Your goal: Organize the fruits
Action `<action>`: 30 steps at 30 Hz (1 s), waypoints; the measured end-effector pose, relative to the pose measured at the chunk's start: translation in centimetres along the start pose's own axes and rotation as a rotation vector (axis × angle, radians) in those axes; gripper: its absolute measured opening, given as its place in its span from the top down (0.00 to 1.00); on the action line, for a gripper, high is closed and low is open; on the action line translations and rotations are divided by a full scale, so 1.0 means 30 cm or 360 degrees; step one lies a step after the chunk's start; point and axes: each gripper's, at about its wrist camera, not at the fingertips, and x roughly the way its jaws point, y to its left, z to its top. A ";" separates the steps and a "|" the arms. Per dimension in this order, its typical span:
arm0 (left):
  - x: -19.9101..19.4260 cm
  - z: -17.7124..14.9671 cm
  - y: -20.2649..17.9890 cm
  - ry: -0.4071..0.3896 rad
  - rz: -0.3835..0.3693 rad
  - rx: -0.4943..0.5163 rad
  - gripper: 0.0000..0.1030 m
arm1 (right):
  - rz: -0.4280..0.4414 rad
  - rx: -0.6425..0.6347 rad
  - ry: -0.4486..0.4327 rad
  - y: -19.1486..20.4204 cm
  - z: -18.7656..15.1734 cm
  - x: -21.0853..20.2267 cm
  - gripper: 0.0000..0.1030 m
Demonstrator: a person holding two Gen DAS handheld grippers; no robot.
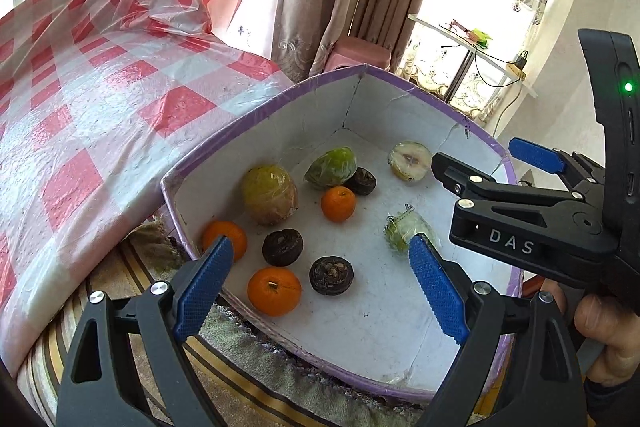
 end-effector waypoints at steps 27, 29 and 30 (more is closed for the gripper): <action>-0.004 0.000 -0.040 0.0000 0.0084 0.0091 0.16 | 0.0052 0.0067 -0.0003 -0.021 -0.008 -0.019 0.06; -0.004 -0.001 -0.039 -0.0001 0.0086 0.0091 0.16 | 0.0051 0.0069 -0.0001 -0.023 -0.010 -0.016 0.06; -0.004 -0.001 -0.039 -0.0001 0.0085 0.0092 0.16 | 0.0050 0.0070 0.0000 -0.023 -0.010 -0.015 0.06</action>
